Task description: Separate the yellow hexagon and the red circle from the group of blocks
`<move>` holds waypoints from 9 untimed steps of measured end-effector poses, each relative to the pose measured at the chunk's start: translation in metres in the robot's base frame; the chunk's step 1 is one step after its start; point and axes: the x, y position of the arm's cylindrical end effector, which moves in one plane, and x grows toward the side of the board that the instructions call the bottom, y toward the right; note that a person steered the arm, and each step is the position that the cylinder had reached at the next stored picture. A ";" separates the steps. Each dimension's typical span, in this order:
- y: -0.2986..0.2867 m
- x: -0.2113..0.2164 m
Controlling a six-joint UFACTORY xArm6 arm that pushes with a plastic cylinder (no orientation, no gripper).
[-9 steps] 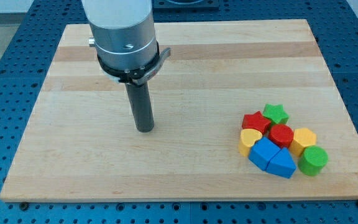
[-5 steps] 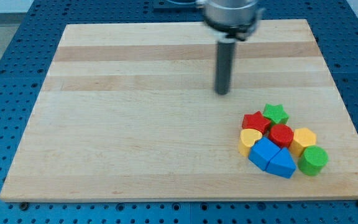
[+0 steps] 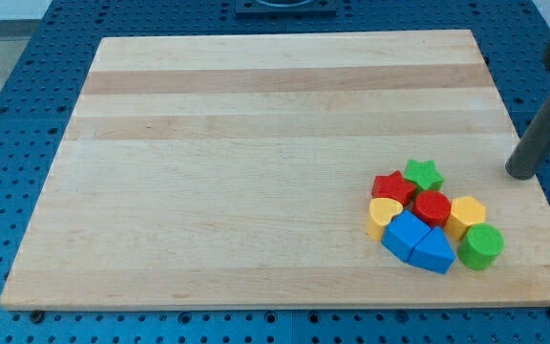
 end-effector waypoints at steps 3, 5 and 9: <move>0.017 0.054; 0.003 0.068; -0.032 0.065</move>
